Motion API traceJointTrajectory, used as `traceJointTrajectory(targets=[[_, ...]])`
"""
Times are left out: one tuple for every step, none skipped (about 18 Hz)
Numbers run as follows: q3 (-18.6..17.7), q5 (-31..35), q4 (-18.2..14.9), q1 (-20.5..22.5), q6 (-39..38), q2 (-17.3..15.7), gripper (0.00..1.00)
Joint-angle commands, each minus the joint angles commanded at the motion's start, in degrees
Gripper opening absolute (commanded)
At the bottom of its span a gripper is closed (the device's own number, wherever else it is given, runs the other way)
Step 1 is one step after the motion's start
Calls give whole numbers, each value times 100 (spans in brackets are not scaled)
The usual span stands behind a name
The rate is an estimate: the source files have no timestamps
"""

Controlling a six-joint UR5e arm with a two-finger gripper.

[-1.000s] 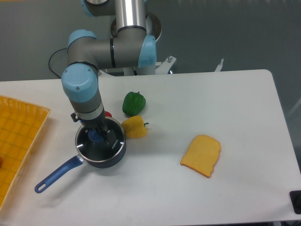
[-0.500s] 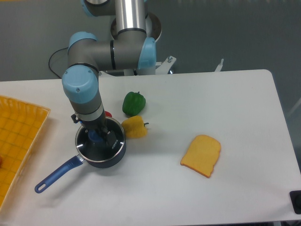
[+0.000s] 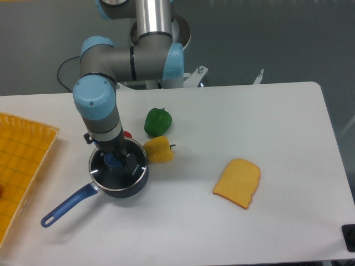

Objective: Open the lid

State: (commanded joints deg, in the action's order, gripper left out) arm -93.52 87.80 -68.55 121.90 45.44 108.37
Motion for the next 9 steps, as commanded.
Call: traceJointTrajectory(targets=[[0, 0, -9, 0, -9, 0, 100], [-26, 0, 0, 0, -9, 0, 100], [-35, 0, 0, 0, -9, -9, 100], [-44, 0, -9, 0, -9, 0, 100], [-53, 0, 0, 0, -9, -9, 100], [-70, 9, 0, -9, -26, 9, 100], [-88, 9, 0, -9, -26, 9, 100], [-105, 9, 0, -9, -18, 9, 100], [-105, 9, 9, -17, -18, 9, 100]])
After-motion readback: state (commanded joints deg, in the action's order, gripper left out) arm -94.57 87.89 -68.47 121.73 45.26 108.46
